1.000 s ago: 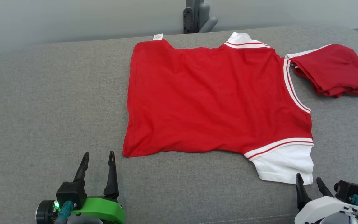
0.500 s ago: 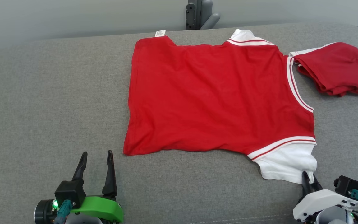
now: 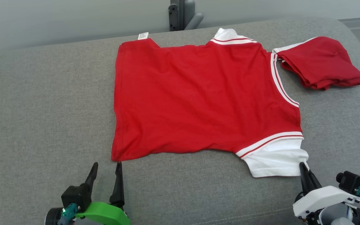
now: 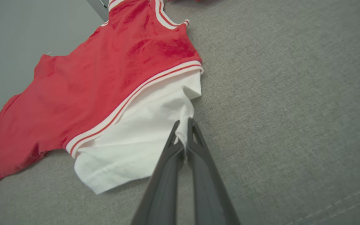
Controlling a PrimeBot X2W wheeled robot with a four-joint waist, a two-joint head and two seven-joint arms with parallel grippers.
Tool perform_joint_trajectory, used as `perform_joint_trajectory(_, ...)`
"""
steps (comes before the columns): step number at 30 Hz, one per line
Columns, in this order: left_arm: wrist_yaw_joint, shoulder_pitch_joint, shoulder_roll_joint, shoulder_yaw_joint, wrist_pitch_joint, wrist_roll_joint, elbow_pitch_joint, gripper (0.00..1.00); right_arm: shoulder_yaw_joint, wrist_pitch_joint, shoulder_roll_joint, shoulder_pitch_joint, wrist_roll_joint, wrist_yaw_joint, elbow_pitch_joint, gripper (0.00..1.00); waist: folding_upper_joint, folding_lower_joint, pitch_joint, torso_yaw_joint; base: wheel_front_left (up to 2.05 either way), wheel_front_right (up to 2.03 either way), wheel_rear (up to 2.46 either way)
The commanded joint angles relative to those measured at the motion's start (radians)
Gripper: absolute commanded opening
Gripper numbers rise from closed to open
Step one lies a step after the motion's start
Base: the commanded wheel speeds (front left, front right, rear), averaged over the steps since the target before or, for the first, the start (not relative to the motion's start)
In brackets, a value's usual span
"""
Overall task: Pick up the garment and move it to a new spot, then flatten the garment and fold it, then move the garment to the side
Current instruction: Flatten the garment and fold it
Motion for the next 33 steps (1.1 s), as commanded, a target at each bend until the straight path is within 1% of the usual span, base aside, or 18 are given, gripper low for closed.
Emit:
perform_joint_trajectory(1, -0.009, -0.008, 0.002, -0.006, 0.008, -0.029, 0.01, 1.0, -0.006, 0.006, -0.01, 0.018, 0.004, 0.0, -0.023, 0.0, 0.0, 0.0, -0.002, -0.01, 0.0, 0.0, 0.0)
perform_joint_trajectory(3, -0.017, -0.016, 0.001, -0.023, 0.024, -0.073, 0.025, 1.0, -0.017, 0.016, -0.02, 0.037, 0.002, 0.0, -0.058, 0.0, 0.0, 0.0, -0.001, -0.016, 0.0, 0.0, 0.0)
perform_joint_trajectory(6, -0.021, -0.032, 0.002, -0.048, 0.059, -0.15, 0.054, 1.0, -0.032, 0.035, -0.018, 0.058, -0.008, 0.0, -0.096, 0.0, 0.0, 0.0, 0.001, -0.025, 0.0, 0.0, 0.0)
perform_joint_trajectory(13, 0.005, -0.095, 0.002, -0.07, 0.102, -0.269, 0.143, 1.0, -0.044, 0.059, -0.002, 0.072, -0.031, 0.0, -0.134, 0.0, 0.0, 0.0, 0.005, -0.04, 0.0, 0.0, 0.0)
perform_joint_trajectory(20, 0.037, -0.177, 0.002, -0.07, 0.106, -0.34, 0.262, 1.0, -0.029, 0.074, 0.012, 0.064, -0.056, 0.0, -0.153, 0.0, 0.0, 0.0, 0.008, -0.057, 0.0, 0.0, 0.0)
perform_joint_trajectory(25, 0.06, -0.216, 0.002, -0.066, 0.094, -0.356, 0.332, 1.0, -0.02, 0.076, 0.014, 0.06, -0.063, 0.0, -0.162, 0.0, 0.0, 0.0, 0.008, -0.065, 0.0, 0.0, 0.0)
perform_joint_trajectory(27, 0.061, -0.23, 0.002, -0.064, 0.087, -0.361, 0.36, 0.96, -0.016, 0.077, 0.014, 0.06, -0.067, 0.0, -0.164, 0.0, 0.0, 0.0, 0.008, -0.067, 0.0, 0.0, 0.0)
perform_joint_trajectory(28, 0.062, -0.235, 0.002, -0.064, 0.084, -0.361, 0.374, 0.92, -0.015, 0.078, 0.014, 0.06, -0.066, 0.0, -0.165, 0.0, 0.0, 0.0, 0.007, -0.068, 0.0, 0.0, 0.0)
perform_joint_trajectory(29, 0.064, -0.242, 0.002, -0.069, 0.083, -0.357, 0.386, 0.84, -0.013, 0.078, 0.014, 0.06, -0.067, 0.0, -0.167, 0.0, 0.0, 0.0, 0.006, -0.069, 0.0, 0.0, 0.0)
perform_joint_trajectory(30, 0.063, -0.249, 0.002, -0.071, 0.08, -0.355, 0.4, 0.71, -0.011, 0.079, 0.014, 0.061, -0.068, 0.0, -0.168, 0.0, 0.0, 0.0, 0.006, -0.07, 0.0, 0.0, 0.0)
perform_joint_trajectory(31, 0.056, -0.263, 0.002, -0.084, 0.079, -0.348, 0.425, 0.33, -0.007, 0.08, 0.012, 0.061, -0.07, 0.0, -0.168, 0.0, 0.0, 0.0, 0.004, -0.071, 0.0, 0.0, 0.0)
perform_joint_trajectory(32, 0.049, -0.269, 0.002, -0.092, 0.079, -0.351, 0.435, 0.02, -0.006, 0.081, 0.011, 0.061, -0.071, 0.0, -0.169, 0.0, 0.0, 0.0, 0.003, -0.072, 0.0, 0.0, 0.0)
perform_joint_trajectory(33, 0.045, -0.273, 0.001, -0.1, 0.08, -0.357, 0.444, 0.0, -0.004, 0.082, 0.01, 0.06, -0.072, 0.0, -0.169, 0.0, 0.0, 0.0, 0.002, -0.073, 0.0, 0.0, 0.0)
